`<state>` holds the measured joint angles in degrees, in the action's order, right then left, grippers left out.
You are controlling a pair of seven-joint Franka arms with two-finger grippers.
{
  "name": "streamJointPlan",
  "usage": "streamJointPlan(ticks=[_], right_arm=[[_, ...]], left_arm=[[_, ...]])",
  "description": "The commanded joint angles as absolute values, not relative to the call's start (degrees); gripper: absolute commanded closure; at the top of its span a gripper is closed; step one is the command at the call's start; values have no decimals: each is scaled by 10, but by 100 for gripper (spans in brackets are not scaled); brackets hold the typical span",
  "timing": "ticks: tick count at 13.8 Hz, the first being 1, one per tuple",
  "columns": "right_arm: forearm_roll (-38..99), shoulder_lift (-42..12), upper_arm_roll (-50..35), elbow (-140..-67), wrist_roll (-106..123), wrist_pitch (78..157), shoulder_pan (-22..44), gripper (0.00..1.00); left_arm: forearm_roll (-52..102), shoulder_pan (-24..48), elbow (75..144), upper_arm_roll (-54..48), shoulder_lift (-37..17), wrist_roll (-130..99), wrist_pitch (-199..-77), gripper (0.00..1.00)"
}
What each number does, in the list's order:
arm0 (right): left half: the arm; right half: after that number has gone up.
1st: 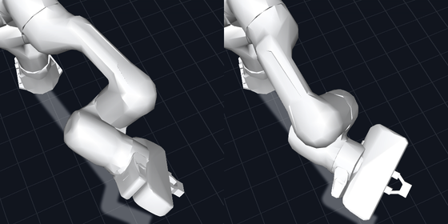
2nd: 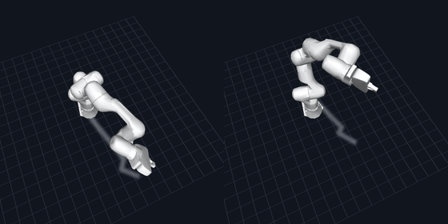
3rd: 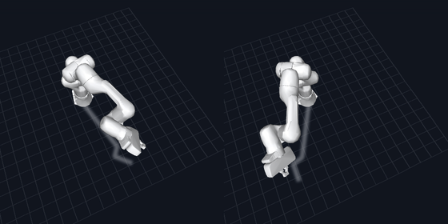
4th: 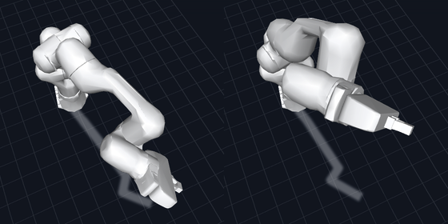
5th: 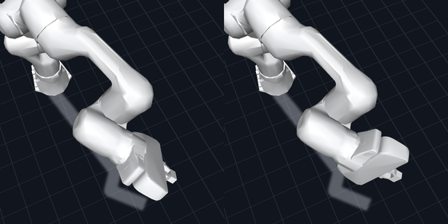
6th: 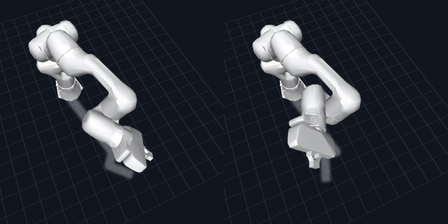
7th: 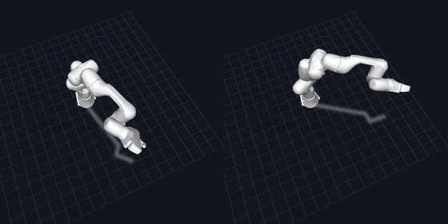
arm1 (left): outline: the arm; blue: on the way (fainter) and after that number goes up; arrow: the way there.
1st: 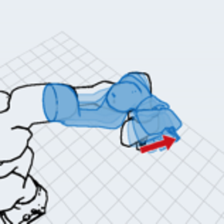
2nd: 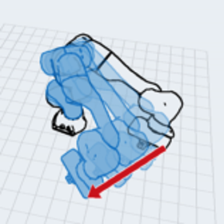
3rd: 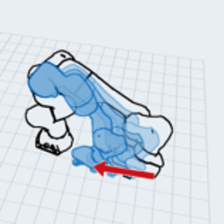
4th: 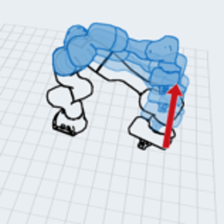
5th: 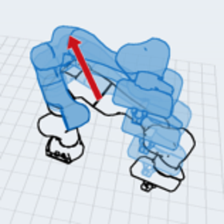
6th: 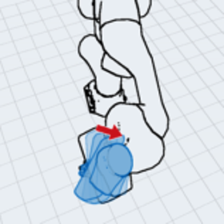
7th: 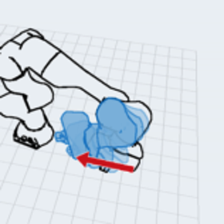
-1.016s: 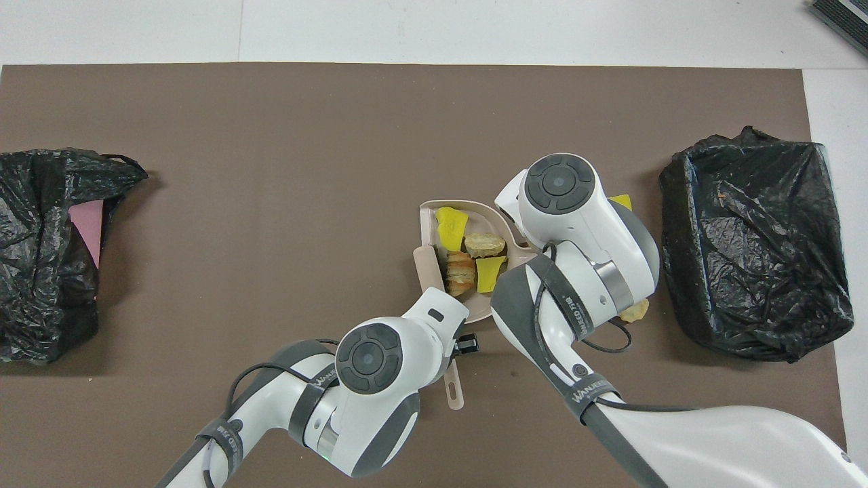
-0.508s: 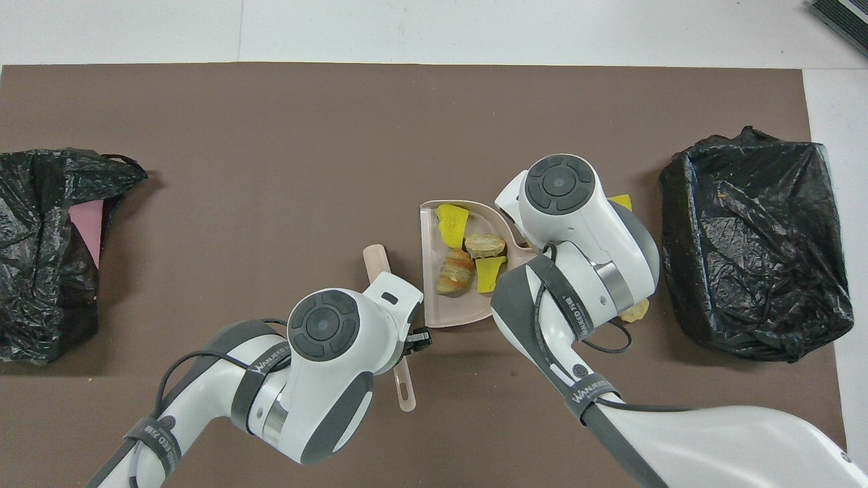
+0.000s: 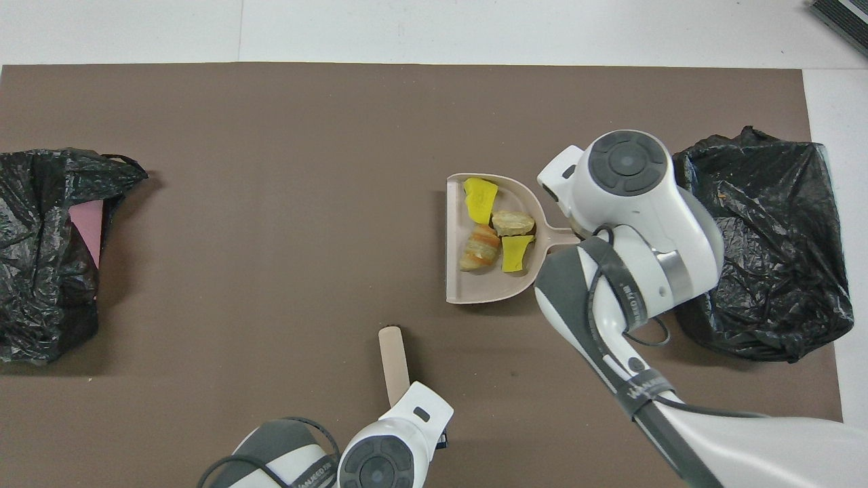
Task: Sweep and dump trash in bin
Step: 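Carry the loaded dustpan with the right gripper toward the nearby black bag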
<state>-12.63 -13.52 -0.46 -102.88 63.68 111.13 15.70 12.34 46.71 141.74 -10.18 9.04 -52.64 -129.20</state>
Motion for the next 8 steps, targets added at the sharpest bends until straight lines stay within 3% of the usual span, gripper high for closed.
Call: streamJointPlan(ticks=[1, 4, 5, 6, 8], right_arm=[[-126, -85, -12, -1042, 671, 1107, 110, 100], [-101, -53, -13, -1042, 730, 1108, 48, 100], [-86, -41, -12, -1042, 760, 1107, 26, 100], [-85, -31, -12, -1042, 792, 1106, 1, 100], [-84, -14, -12, -1042, 841, 1092, -44, 100]], left_arm=[[112, 486, 1460, -96, 119, -547, -1324, 100], [112, 489, 1476, -97, 113, -549, -1351, 100], [112, 484, 1472, -96, 110, -542, -1350, 56], [112, 476, 1466, -94, 102, -541, -1351, 1], [105, 432, 1439, -94, 101, -541, -1341, 0]])
